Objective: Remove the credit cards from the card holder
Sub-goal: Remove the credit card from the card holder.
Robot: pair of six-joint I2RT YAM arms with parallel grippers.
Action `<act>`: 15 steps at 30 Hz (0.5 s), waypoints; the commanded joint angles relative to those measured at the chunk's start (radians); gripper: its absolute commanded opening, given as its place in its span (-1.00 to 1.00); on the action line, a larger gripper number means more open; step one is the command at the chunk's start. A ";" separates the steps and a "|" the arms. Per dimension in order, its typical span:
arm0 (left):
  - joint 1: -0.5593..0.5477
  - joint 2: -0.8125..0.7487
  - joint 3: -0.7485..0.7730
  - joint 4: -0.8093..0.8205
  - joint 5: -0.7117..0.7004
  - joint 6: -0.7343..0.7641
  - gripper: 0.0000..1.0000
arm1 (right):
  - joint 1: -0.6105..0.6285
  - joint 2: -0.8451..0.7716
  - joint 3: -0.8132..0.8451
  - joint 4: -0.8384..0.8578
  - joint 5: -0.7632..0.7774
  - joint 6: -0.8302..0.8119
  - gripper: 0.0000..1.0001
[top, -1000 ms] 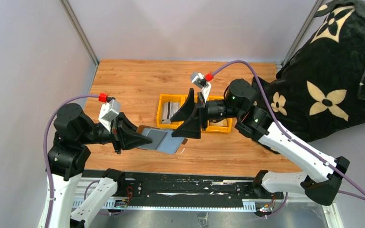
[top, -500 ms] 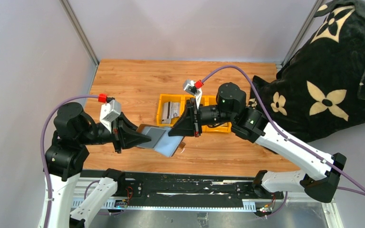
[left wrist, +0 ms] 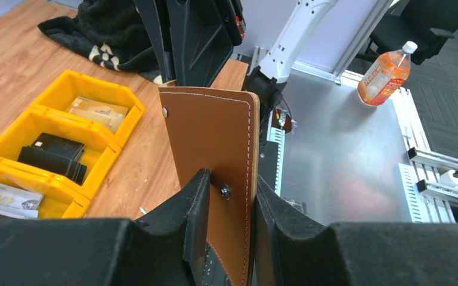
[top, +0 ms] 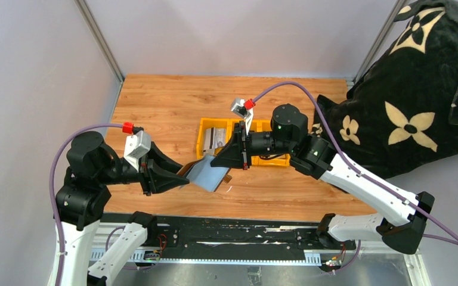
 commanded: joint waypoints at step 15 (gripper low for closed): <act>0.004 0.007 0.012 0.013 0.097 -0.050 -0.24 | 0.006 -0.030 0.015 -0.010 0.018 -0.021 -1.00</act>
